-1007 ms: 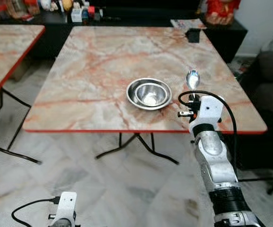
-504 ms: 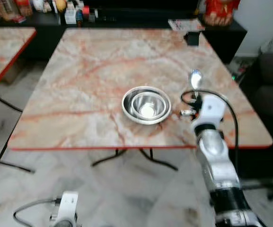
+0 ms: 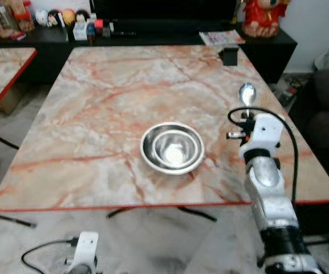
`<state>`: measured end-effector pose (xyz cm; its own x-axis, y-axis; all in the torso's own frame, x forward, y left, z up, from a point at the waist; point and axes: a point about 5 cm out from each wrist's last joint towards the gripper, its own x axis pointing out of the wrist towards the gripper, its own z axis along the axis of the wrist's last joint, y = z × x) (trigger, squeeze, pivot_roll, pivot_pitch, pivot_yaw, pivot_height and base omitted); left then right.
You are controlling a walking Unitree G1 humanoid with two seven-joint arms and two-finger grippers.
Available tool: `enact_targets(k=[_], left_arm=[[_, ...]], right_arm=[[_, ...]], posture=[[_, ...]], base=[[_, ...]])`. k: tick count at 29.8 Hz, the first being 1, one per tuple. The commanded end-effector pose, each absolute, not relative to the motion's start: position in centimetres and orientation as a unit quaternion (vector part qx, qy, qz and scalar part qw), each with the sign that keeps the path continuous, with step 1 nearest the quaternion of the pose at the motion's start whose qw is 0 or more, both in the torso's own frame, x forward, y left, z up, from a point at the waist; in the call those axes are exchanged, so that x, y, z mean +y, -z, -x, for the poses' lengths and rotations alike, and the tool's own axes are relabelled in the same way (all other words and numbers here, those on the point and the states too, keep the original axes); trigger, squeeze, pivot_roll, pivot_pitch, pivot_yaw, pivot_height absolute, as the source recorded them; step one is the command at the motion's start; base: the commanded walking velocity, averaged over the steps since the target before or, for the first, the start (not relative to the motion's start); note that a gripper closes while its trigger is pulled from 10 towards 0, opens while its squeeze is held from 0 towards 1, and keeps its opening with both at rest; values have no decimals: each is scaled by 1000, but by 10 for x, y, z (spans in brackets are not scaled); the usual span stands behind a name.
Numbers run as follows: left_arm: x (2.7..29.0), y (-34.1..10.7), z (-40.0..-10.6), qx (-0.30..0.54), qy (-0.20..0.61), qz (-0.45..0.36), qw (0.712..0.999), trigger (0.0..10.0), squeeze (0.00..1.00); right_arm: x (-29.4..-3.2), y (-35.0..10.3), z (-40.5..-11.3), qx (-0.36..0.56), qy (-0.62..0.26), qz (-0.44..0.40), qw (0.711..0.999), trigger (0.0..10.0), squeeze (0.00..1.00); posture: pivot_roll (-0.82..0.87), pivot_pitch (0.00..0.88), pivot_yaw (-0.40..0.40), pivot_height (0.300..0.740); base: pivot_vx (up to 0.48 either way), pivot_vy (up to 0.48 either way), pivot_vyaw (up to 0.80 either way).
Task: Setting the table
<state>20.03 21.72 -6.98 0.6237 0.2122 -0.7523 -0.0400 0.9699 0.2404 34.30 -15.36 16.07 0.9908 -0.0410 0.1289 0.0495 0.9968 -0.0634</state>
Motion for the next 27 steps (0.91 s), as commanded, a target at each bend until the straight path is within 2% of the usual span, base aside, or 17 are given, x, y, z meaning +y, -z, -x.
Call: enact_targets(k=[1, 10, 16, 19, 27], left_arm=[[214, 72, -198, 433, -65, -97, 894, 10000, 0], [216, 70, -201, 424, -72, -99, 897, 10000, 0], [216, 70, -200, 426, -73, -97, 896, 10000, 0], [217, 71, -199, 427, -74, -95, 896, 10000, 0], [218, 70, -199, 427, -74, -94, 896, 10000, 0]], right_arm=[[-163, -165, -343, -71, 38, 31, 996, 10000, 0], [-162, -164, -343, -69, 34, 31, 997, 10000, 0], [-164, -156, -343, -36, 38, 30, 998, 10000, 0], [-177, -150, -345, 1, 41, 49, 998, 10000, 0], [-193, -138, -344, 47, 24, 62, 997, 10000, 0]], posture=[[-38, 132, -13, 740], [-36, 130, -15, 740], [-39, 132, -15, 740], [-40, 134, -12, 740], [-41, 134, -8, 740]], base=[[0, 0, 0], [0, 0, 0], [0, 0, 0], [0, 0, 0], [0, 0, 0]])
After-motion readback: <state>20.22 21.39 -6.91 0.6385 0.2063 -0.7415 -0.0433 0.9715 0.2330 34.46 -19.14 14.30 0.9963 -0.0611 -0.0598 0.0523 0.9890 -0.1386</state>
